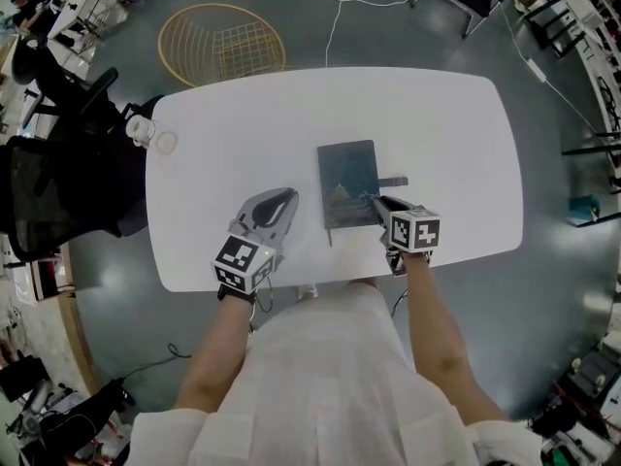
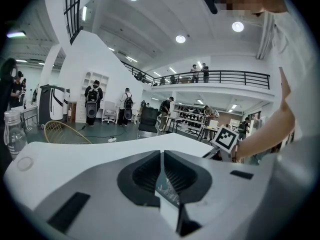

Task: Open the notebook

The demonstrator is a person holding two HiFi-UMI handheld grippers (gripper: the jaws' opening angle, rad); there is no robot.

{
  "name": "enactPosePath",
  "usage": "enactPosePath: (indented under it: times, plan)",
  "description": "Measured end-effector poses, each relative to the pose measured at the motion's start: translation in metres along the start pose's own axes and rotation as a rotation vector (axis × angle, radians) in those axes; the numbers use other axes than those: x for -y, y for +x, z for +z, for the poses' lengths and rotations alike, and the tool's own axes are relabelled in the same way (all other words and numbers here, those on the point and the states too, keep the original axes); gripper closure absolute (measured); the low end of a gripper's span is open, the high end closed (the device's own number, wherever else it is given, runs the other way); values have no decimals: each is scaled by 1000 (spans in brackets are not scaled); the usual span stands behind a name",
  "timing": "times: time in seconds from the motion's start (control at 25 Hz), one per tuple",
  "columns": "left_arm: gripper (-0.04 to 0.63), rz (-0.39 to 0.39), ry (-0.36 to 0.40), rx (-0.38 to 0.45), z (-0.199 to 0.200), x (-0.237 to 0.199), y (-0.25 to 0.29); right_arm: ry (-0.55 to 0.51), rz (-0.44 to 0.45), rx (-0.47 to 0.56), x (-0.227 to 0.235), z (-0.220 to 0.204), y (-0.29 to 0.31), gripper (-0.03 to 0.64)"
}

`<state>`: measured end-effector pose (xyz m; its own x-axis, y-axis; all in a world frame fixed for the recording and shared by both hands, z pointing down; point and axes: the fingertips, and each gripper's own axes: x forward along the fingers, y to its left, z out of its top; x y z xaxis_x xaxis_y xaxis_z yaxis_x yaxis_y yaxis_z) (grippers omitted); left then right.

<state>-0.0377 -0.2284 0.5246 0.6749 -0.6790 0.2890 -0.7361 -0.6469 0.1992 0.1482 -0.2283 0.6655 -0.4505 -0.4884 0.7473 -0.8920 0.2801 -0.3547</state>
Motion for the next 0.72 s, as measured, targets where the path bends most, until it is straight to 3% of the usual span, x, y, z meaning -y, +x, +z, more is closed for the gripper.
enactPosePath:
  times: [0.72]
  plan:
    - [572, 5, 3, 33, 7, -6, -18, -101, 33, 104, -58, 32, -30, 537]
